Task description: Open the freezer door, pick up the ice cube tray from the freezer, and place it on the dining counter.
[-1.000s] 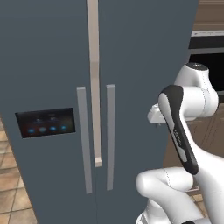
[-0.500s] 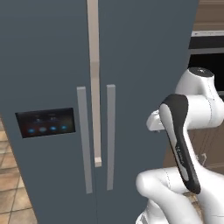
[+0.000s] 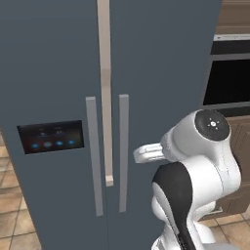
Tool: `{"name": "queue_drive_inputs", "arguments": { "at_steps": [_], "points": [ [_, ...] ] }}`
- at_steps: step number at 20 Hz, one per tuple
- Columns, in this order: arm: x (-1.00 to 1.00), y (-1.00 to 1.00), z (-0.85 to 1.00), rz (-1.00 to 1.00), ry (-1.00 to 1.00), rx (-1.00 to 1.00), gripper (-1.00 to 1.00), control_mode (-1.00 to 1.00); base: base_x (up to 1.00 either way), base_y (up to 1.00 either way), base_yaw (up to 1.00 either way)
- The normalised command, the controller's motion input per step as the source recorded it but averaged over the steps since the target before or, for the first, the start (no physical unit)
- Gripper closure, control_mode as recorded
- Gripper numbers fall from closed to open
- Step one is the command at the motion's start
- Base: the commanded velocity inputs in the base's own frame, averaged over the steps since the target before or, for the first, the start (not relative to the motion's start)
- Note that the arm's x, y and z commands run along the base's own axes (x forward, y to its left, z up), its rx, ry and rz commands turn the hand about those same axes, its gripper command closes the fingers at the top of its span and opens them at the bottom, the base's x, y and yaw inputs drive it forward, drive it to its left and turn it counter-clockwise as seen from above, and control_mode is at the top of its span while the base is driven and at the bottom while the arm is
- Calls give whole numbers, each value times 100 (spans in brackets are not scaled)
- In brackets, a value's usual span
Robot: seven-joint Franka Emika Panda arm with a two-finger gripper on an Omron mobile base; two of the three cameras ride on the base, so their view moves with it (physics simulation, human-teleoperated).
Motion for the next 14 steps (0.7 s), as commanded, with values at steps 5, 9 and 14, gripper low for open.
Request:
{"name": "queue_drive_inputs", "arguments": {
  "at_steps": [5, 9, 14],
  "points": [
    [0, 57, 2, -3, -60, 7, -100, -100, 0, 0, 0],
    [5, 39, -18, -2, -46, 9, -100, -100, 0, 0, 0],
    [9, 33, -59, 0, -37, 11, -100, -100, 0, 0, 0]
  ]
}}
